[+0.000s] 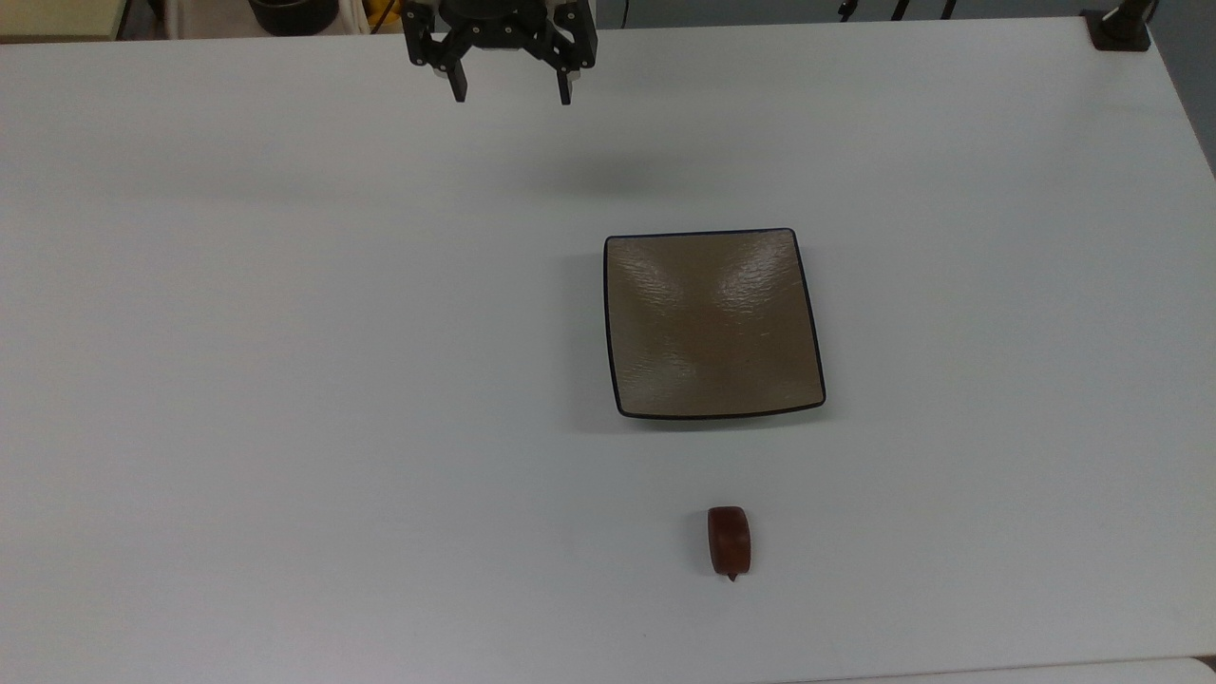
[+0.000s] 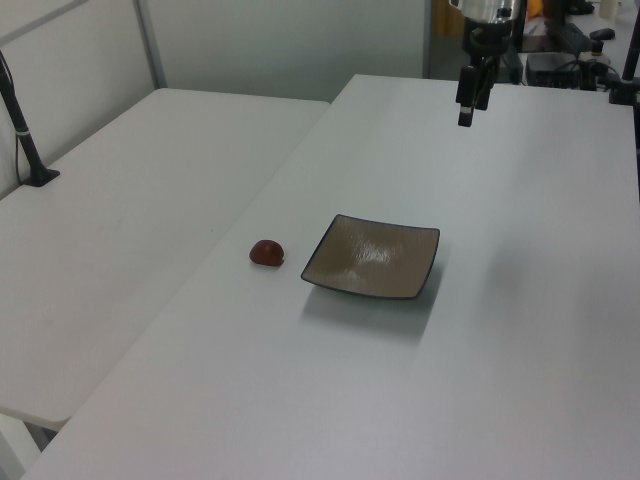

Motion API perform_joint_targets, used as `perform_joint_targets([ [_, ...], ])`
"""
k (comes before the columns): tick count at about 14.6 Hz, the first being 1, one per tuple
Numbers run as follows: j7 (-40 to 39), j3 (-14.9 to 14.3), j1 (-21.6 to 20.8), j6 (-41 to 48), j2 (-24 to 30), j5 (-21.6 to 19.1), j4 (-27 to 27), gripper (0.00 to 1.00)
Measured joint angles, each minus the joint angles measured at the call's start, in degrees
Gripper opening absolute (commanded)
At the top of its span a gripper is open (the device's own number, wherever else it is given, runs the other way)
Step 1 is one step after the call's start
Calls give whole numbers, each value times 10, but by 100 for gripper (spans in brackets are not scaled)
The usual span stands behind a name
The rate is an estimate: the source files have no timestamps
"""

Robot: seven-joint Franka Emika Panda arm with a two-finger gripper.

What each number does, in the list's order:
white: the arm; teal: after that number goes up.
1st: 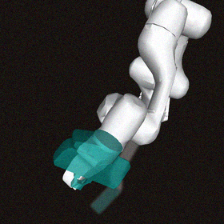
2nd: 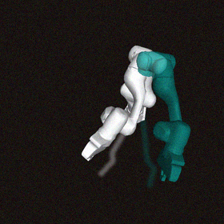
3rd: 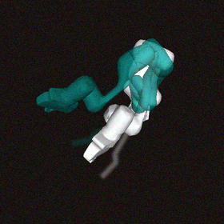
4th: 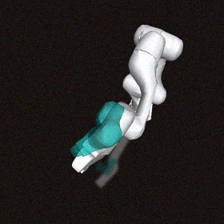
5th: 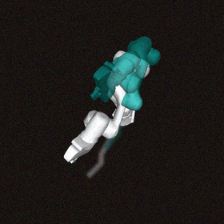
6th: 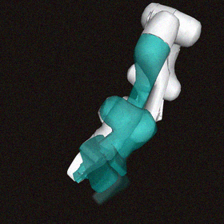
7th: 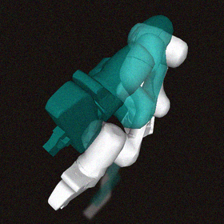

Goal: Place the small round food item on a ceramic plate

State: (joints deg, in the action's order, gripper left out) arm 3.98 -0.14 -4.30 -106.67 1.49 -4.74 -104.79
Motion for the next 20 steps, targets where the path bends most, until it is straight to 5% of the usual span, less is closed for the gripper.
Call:
perform_joint_targets([
  [15, -1, 0, -6, -8, -19, -1, 18, 100],
  [20, 11, 12, -13, -154, -103, -21, 52, 100],
])
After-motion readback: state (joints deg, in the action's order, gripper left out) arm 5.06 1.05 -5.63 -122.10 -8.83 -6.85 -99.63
